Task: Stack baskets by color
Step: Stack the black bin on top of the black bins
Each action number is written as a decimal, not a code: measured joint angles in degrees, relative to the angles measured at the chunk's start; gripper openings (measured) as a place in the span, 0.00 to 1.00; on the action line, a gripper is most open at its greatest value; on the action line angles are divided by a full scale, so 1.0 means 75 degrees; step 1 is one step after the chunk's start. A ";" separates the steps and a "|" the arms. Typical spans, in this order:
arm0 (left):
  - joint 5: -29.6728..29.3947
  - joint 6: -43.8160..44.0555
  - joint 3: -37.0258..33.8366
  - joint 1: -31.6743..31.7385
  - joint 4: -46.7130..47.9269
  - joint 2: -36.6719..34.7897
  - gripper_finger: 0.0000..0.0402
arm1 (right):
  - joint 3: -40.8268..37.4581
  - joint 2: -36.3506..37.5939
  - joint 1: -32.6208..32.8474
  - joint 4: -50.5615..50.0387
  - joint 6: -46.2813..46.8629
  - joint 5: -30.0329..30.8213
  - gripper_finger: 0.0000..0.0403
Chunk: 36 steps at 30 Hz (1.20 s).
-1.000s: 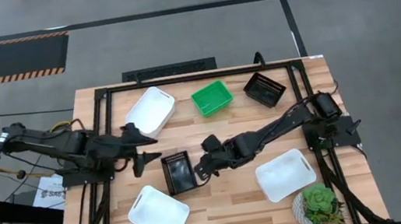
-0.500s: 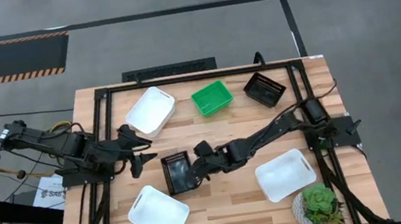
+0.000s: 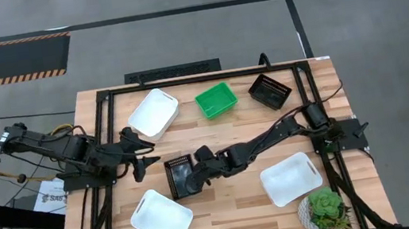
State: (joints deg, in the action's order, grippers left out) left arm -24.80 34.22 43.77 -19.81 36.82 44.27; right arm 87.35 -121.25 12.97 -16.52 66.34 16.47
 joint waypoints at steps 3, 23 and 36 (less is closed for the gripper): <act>-0.0003 -0.0006 0.0000 0.0000 0.0000 -0.0003 0.63 | 0.0000 0.0003 -0.0003 -0.0061 0.0007 0.0003 0.37; -0.0148 -0.0014 0.0000 0.0003 0.0055 -0.0003 0.63 | -0.0006 0.0003 -0.0003 -0.0384 -0.0026 -0.0118 0.16; -0.0329 -0.0081 0.0000 0.0003 0.0169 -0.0003 0.63 | -0.0009 0.0006 -0.0003 -0.0361 -0.0119 -0.0155 0.04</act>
State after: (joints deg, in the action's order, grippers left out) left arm -27.27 33.61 43.77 -19.79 38.09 44.25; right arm 87.29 -121.21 12.95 -19.23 65.44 15.31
